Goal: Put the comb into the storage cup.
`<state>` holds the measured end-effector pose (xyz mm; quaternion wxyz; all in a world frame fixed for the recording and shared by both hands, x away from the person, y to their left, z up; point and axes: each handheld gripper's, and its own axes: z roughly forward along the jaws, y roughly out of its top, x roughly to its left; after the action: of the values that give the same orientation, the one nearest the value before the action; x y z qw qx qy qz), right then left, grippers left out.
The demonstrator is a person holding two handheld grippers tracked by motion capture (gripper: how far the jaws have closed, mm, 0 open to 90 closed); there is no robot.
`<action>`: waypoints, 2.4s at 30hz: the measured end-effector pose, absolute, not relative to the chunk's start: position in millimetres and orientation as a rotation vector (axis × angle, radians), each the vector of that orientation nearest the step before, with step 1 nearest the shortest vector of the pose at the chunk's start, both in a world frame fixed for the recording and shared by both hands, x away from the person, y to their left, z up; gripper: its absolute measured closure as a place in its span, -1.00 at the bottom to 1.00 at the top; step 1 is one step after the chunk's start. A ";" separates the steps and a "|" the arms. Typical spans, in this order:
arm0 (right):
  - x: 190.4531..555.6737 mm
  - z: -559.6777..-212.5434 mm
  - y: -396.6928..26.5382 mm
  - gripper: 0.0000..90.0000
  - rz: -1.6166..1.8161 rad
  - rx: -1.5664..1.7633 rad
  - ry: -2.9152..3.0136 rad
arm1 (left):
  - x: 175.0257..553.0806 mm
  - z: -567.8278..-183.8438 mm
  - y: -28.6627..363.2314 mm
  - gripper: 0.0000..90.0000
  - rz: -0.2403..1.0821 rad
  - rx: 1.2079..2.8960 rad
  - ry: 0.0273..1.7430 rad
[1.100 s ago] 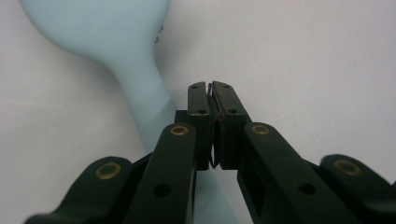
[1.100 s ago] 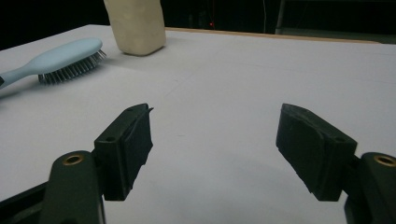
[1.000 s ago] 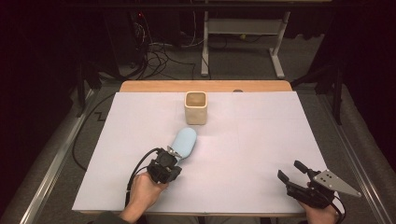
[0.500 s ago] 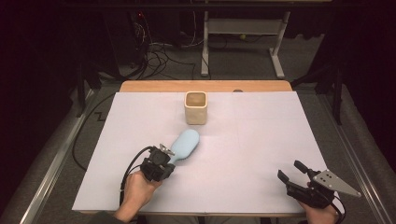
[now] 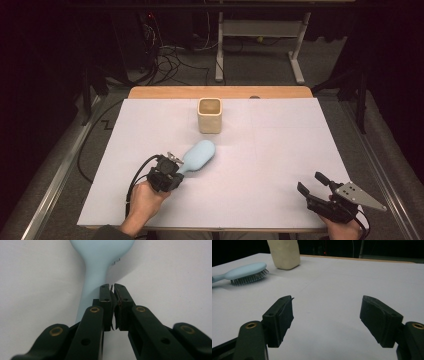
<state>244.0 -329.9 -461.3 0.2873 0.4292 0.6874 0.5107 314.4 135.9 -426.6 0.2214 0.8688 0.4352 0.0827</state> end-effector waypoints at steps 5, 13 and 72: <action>244.0 -461.1 -330.1 -0.40 1.366 1.149 1.837 | 312.7 -423.5 137.1 0.77 0.226 2.388 1.188; 243.7 -460.9 -330.1 -0.40 1.370 1.153 1.834 | 317.5 -414.3 141.6 0.27 0.204 2.353 1.181; 244.0 -461.1 -330.8 -0.40 1.380 1.145 1.842 | 363.1 -439.8 109.2 0.18 0.133 2.584 1.225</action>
<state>244.0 -330.8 -461.1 0.2816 0.4275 0.6875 0.5151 363.1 109.2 -439.8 0.1390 0.8938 0.4238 0.0459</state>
